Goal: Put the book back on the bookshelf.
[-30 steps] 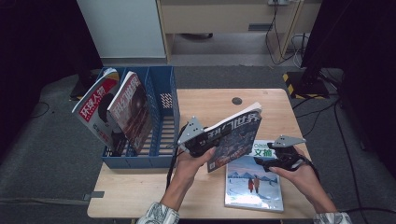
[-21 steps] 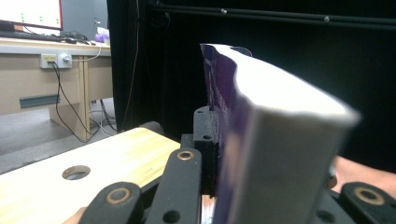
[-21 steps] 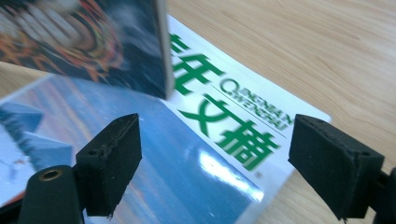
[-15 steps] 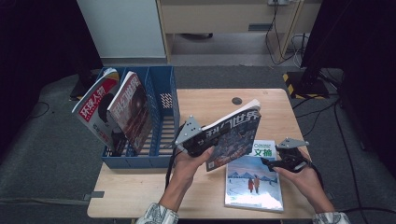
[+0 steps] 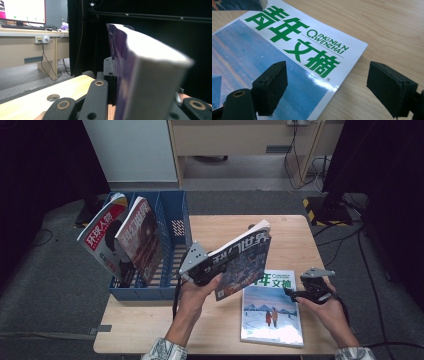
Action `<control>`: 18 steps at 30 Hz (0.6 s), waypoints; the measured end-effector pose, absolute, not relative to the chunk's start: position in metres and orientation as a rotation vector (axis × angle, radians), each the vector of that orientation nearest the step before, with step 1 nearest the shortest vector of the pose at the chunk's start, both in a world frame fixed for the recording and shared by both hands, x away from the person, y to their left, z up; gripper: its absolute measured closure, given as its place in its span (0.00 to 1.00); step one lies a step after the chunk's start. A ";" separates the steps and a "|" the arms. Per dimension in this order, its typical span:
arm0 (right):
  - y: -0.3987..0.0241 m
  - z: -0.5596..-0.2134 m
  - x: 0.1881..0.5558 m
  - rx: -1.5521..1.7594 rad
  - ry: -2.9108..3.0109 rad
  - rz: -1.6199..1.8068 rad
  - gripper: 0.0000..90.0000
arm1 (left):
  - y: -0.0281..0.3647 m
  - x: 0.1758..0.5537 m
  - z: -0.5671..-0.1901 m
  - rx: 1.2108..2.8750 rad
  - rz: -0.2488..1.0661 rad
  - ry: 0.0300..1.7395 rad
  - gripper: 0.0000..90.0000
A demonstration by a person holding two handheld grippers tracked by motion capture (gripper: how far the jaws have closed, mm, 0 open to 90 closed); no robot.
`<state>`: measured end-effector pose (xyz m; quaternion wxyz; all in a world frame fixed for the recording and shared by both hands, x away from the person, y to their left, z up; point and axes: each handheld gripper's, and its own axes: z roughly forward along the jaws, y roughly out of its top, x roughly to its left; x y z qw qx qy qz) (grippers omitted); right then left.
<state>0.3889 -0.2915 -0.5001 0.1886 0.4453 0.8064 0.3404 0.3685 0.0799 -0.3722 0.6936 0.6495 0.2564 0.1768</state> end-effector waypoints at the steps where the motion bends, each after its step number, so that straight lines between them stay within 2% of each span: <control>1: -0.293 -0.500 0.389 1.260 2.262 0.955 0.19 | 0.081 0.369 -0.372 1.450 0.399 0.573 0.92; 18: -0.320 -0.514 0.394 1.388 2.211 0.915 0.20 | 0.092 0.368 -0.365 1.437 0.427 0.604 0.92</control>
